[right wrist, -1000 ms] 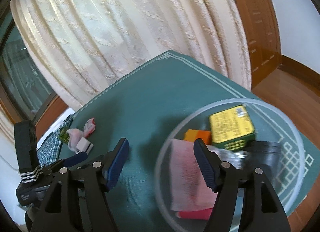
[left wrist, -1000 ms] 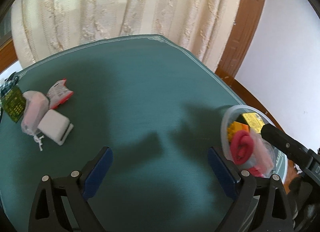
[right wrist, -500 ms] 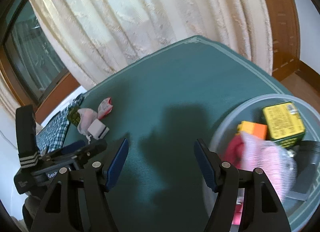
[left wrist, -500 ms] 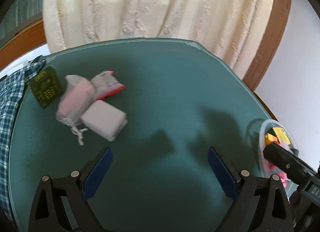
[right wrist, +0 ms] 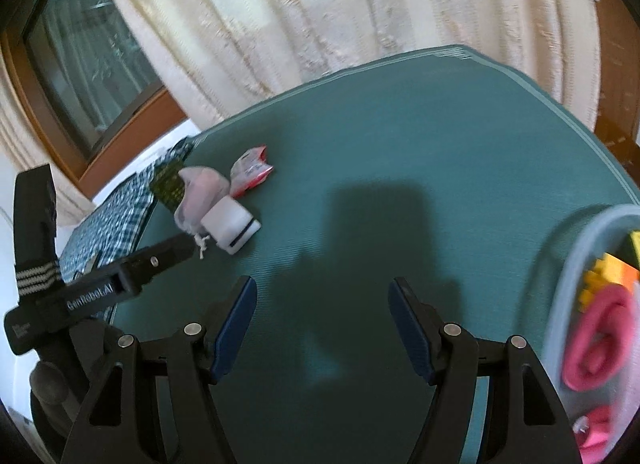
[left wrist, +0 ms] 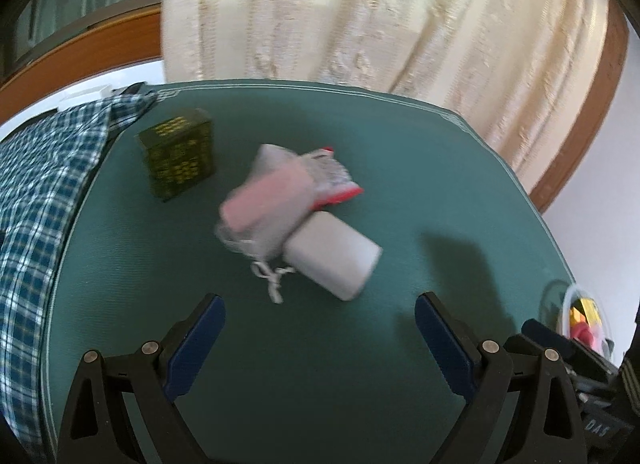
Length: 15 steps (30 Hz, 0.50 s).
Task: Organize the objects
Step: 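Withdraw both grippers from the bowl back over the remaining items, then grasp the white sponge with the right gripper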
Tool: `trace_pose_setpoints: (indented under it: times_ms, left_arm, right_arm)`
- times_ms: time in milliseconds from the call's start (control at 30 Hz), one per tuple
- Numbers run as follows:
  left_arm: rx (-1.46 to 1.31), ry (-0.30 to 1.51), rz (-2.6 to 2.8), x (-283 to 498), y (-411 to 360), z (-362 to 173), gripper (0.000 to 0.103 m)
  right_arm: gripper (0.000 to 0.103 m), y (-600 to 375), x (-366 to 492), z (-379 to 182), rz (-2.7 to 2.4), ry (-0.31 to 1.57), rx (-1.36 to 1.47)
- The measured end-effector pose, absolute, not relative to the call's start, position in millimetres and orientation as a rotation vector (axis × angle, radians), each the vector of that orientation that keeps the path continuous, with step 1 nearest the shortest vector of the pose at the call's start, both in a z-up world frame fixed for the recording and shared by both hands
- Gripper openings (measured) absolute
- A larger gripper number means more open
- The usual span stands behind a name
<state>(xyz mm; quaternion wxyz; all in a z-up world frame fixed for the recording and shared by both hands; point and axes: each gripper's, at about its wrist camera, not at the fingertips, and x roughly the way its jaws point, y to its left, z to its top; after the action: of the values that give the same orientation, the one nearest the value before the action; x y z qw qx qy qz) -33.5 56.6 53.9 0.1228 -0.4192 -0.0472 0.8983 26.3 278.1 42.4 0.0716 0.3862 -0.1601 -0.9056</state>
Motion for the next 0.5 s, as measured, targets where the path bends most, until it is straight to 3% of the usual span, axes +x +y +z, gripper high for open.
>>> trace_pose_setpoints:
  times_ms: [500]
  left_arm:
    - [-1.252,-0.219,2.677,-49.7,14.8,46.0,0.098]
  right_arm:
    - [0.07,224.1,-24.8,31.5,-2.658,-0.313,1.19]
